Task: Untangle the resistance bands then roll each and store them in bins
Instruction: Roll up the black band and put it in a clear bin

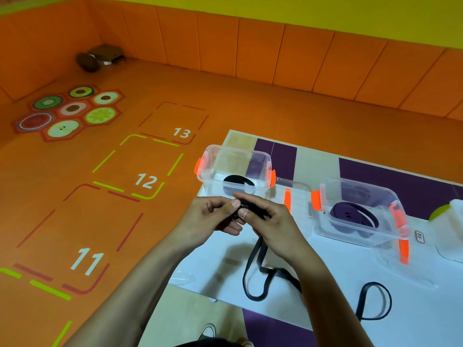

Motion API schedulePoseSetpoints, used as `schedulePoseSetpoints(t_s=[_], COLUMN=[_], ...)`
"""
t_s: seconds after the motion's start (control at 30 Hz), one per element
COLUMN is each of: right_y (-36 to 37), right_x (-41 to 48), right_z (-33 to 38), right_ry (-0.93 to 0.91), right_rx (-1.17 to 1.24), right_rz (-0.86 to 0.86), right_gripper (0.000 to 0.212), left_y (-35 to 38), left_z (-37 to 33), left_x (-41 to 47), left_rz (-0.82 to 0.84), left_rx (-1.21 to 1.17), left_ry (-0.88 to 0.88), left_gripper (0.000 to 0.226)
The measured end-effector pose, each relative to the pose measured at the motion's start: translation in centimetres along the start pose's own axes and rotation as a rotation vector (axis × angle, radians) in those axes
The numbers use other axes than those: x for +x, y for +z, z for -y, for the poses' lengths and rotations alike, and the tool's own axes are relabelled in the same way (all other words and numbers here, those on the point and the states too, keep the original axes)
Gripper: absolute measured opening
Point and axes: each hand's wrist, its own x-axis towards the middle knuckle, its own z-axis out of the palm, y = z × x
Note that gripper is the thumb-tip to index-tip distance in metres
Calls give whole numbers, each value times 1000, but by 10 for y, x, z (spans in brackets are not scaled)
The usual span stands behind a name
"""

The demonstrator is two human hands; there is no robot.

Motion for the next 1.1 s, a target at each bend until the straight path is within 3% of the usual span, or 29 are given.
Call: schedulePoseSetpoints(t_s=[0.17, 0.27, 0.47, 0.67, 0.87, 1.1], right_y=[-12, -12, -6, 11, 4, -12], right_x=[-6, -7, -6, -3, -7, -10], right_z=[7, 9, 5, -4, 6, 12], right_ry=[29, 35, -3, -75, -86, -47], right_rx=[-1, 8, -96, -187, 9, -106], right_rz=[128, 197, 101, -112, -199, -8], right_gripper=[33, 32, 34, 41, 25, 20], left_y=[-20, -21, -15, -2, 0, -12], left_z=[-10, -8, -2, 8, 1, -20], left_x=[-2, -9, -14, -8, -7, -12], left_rz=[386, 469, 287, -17, 47, 46], left_rx=[120, 52, 118, -53, 23, 453], left_ry=[-229, -278, -98, 78, 102, 64], left_gripper=[38, 35, 26, 22, 19, 15])
